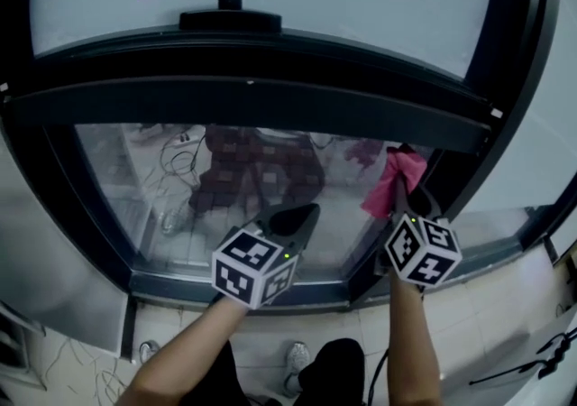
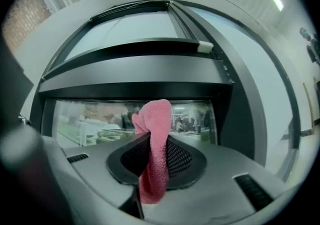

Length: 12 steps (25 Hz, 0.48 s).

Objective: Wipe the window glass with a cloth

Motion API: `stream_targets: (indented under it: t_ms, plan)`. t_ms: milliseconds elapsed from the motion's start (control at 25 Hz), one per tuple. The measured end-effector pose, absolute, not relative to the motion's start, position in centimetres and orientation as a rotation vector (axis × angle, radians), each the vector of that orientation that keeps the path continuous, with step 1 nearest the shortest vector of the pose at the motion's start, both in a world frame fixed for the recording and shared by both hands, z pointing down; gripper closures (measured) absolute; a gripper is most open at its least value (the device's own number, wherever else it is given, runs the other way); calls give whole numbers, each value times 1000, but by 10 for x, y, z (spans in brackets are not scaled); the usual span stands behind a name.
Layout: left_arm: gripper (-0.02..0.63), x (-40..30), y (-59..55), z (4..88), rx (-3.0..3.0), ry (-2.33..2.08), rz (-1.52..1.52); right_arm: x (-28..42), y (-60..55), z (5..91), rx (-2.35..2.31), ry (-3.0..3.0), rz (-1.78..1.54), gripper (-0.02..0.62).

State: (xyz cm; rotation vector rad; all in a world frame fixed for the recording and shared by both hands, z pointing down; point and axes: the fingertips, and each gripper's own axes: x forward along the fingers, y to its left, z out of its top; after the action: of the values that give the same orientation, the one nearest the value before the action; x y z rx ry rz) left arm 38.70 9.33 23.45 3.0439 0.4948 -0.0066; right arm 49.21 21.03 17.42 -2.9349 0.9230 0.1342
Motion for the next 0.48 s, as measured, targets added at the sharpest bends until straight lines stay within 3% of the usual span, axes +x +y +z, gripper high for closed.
stream_targets:
  t_ms: [480]
  plan:
    - [600, 253, -75, 242, 3091, 17, 18, 352, 12, 185, -2695, 1449, 141, 536]
